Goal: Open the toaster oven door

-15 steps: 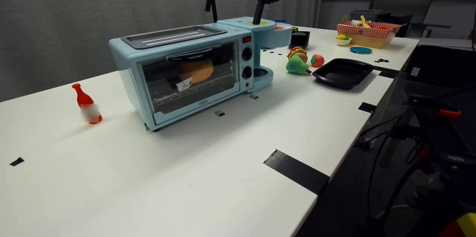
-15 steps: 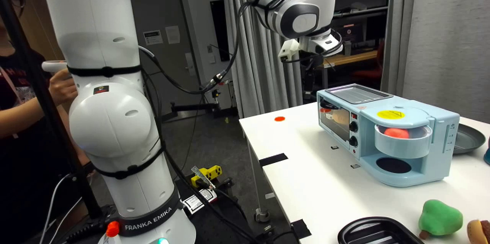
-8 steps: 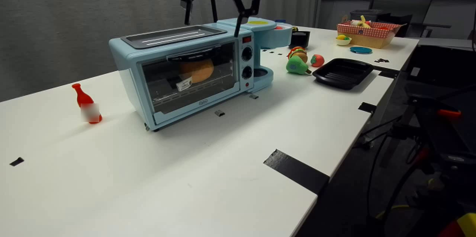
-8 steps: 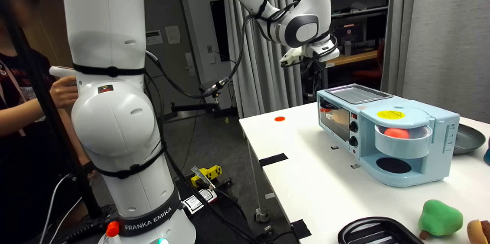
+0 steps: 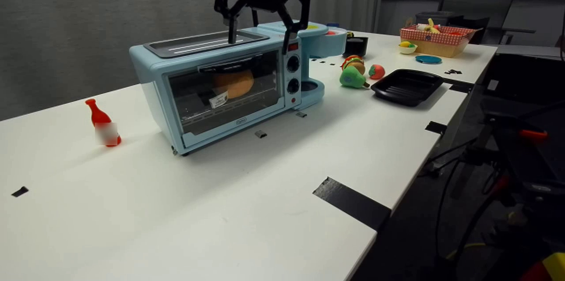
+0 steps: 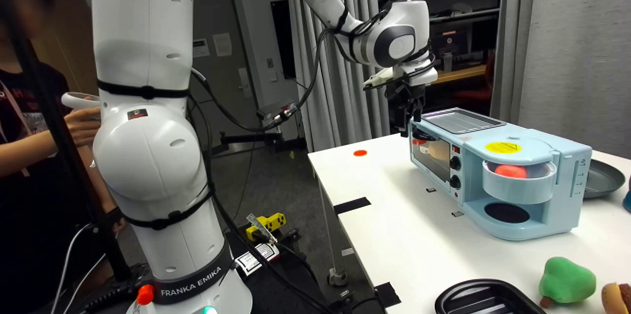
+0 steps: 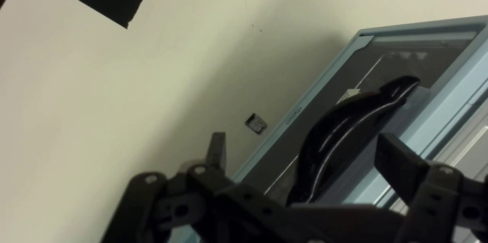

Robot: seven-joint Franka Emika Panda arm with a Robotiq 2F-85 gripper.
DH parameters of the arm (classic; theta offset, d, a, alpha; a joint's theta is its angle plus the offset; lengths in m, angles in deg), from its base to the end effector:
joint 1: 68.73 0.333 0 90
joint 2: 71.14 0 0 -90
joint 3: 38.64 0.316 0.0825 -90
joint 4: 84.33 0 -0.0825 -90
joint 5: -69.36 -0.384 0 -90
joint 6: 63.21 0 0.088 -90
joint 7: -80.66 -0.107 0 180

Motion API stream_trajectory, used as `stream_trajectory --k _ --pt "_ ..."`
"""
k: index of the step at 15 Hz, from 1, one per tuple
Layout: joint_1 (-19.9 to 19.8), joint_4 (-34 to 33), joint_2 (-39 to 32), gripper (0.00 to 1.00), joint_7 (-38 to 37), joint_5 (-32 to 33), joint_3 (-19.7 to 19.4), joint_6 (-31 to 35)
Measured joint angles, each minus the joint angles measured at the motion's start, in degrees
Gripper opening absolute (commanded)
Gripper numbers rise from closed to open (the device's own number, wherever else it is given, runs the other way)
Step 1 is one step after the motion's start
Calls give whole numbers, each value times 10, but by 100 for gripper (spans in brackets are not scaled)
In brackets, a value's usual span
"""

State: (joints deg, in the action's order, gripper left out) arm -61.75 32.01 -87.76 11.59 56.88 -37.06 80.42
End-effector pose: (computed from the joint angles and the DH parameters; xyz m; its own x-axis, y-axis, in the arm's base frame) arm 0.6064 0.0890 0.3220 0.3504 -0.9319 -0.0942 -0.9206 -0.3241 -0.2180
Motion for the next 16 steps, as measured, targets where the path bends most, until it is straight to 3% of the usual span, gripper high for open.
stream_trajectory --k 16 --pt "-3 -30 -44 100 -60 -12 -5 -20"
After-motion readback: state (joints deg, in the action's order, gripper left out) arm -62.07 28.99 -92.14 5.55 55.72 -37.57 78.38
